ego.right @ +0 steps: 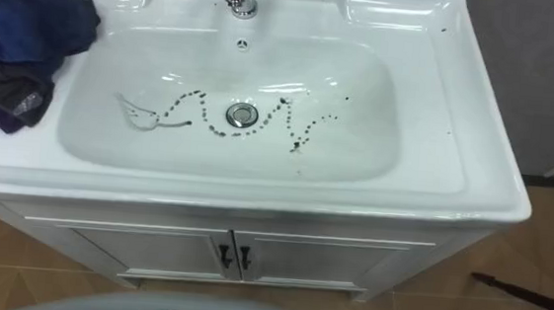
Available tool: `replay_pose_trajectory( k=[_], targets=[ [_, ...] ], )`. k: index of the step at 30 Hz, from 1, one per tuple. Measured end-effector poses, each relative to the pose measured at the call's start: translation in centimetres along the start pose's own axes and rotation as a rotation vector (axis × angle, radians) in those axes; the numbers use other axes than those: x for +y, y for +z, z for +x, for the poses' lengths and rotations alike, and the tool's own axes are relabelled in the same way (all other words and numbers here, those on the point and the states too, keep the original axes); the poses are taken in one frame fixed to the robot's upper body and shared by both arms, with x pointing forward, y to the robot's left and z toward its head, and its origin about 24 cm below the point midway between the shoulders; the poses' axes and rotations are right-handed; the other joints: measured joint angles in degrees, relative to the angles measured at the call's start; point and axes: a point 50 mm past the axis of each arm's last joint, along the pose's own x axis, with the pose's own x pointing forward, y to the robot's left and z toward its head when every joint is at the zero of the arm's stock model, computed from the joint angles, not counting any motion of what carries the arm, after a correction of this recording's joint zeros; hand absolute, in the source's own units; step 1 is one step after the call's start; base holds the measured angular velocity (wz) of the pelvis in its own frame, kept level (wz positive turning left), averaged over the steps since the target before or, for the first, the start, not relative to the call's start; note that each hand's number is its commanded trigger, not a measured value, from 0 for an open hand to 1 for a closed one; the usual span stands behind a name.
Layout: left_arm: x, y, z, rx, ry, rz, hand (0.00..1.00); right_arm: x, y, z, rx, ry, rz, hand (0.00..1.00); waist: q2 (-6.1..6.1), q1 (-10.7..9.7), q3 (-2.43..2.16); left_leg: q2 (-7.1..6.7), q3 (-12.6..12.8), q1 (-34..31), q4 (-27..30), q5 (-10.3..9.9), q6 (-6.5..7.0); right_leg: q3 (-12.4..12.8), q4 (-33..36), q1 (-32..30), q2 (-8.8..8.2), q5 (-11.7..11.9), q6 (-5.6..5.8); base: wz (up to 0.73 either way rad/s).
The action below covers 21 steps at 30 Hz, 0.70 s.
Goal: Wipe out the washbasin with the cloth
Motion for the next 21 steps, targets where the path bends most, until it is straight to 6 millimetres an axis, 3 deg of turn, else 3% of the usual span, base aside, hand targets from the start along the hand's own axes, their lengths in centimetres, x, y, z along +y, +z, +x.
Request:
replay_pose_trajectory(
  k=[6, 21],
  targets=[
    [-0.3, -0.6, 0.0, 0.024, -0.032, -0.054, 0.00, -0.1, 0.0, 0.0, 0.001, -0.020, -0.019, 0.00, 0.05, -0.05, 0.02, -0.02, 0.11, 0.33, -0.07, 0.00, -0.01, 0.11, -0.04, 0.31, -0.01, -0.19, 0.05, 0.00],
    [0.0, 1.2, -0.1, -0.019, -0.006, -0.060, 0.00, -0.1, 0.1, 0.0, -0.004, -0.020, -0.011, 0.00, 0.09, -0.15, 0.03, 0.01, 0.36, 0.24, -0.91, -0.01, 0.00, 0.08, -0.12, -0.12, 0.21, -0.22, 0.09, 0.00]
  ],
)
